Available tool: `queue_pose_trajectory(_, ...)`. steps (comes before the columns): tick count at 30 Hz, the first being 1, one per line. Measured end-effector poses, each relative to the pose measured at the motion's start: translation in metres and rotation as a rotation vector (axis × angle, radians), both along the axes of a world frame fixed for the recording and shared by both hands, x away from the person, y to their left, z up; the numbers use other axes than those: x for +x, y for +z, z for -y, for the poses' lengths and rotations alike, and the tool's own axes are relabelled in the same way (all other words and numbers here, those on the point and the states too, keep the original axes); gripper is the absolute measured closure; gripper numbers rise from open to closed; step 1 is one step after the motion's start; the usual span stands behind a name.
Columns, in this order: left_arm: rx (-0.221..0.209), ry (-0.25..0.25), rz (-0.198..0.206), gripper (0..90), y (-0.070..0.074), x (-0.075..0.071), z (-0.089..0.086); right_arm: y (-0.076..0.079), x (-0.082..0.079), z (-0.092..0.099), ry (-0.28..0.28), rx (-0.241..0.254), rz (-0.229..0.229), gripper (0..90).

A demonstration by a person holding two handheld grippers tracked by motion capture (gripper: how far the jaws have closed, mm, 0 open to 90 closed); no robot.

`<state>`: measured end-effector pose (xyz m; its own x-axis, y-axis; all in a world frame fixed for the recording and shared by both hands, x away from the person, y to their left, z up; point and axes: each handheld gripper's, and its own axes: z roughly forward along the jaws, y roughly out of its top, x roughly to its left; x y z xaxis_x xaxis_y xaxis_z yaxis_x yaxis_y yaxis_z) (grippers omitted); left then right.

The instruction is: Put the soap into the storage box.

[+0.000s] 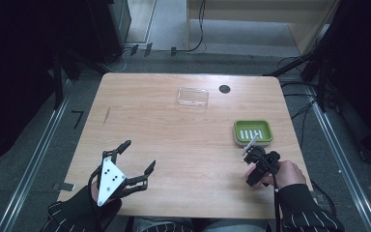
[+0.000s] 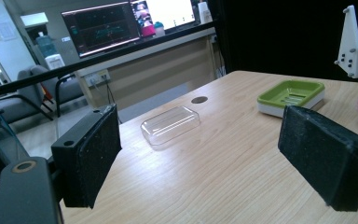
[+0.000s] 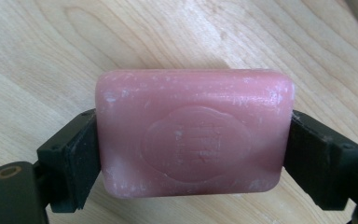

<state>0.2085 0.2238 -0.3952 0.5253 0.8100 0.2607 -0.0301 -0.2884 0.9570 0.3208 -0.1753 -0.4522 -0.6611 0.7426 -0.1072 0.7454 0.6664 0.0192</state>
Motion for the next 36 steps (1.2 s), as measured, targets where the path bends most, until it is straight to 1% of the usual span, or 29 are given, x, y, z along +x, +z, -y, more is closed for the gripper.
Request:
queue_pose_trajectory(7,0.003,-0.002,0.001,13.6,0.000,0.000,0.000,0.003,0.006,0.007,-0.032,-0.001,0.008,13.4)
queue_pose_trajectory(9,0.005,-0.002,0.001,13.6,0.000,0.000,0.001,0.003,0.006,0.008,-0.051,-0.005,0.007,13.4)
queue_pose_trajectory(11,0.007,-0.003,0.001,13.6,0.000,0.000,0.001,0.004,0.007,0.009,-0.053,-0.001,0.003,13.4)
queue_pose_trajectory(13,0.009,-0.003,0.001,13.6,0.000,0.000,0.001,0.005,0.007,0.009,-0.071,-0.005,-0.001,13.4)
queue_pose_trajectory(16,0.009,-0.004,0.002,13.6,0.000,0.000,0.001,0.006,0.009,0.010,-0.077,0.001,0.004,13.4)
queue_pose_trajectory(18,0.011,-0.004,0.003,13.7,0.000,0.000,0.001,0.008,0.012,0.010,-0.094,-0.002,-0.002,13.4)
queue_pose_trajectory(19,0.011,-0.004,0.003,13.6,0.000,0.000,0.001,0.008,0.013,0.010,-0.093,0.003,0.006,13.4)
queue_pose_trajectory(20,0.011,-0.005,0.003,13.6,0.000,0.000,0.001,0.008,0.014,0.011,-0.098,0.004,0.002,13.4)
queue_pose_trajectory(24,0.011,-0.004,0.002,13.6,0.000,0.000,0.001,0.011,0.018,0.011,-0.114,0.010,0.009,13.4)
queue_pose_trajectory(27,0.008,-0.005,0.002,13.6,0.000,0.000,0.001,0.013,0.021,0.012,-0.112,0.010,0.010,13.4)
queue_pose_trajectory(28,0.009,-0.006,0.003,13.6,0.000,0.000,0.001,0.013,0.022,0.011,-0.122,0.015,0.005,13.4)
queue_pose_trajectory(30,0.009,-0.007,0.002,13.6,0.000,0.000,0.002,0.013,0.024,0.012,-0.116,0.011,0.013,13.4)
queue_pose_trajectory(31,0.009,-0.008,0.003,13.6,0.000,0.000,0.002,0.013,0.025,0.012,-0.113,0.009,0.009,13.4)
queue_pose_trajectory(32,0.008,-0.007,0.003,13.6,0.000,0.000,0.002,0.013,0.026,0.012,-0.123,0.014,0.009,13.4)
queue_pose_trajectory(36,0.013,-0.008,0.002,13.6,0.000,0.000,0.002,0.014,0.030,0.012,-0.130,0.011,0.007,13.4)
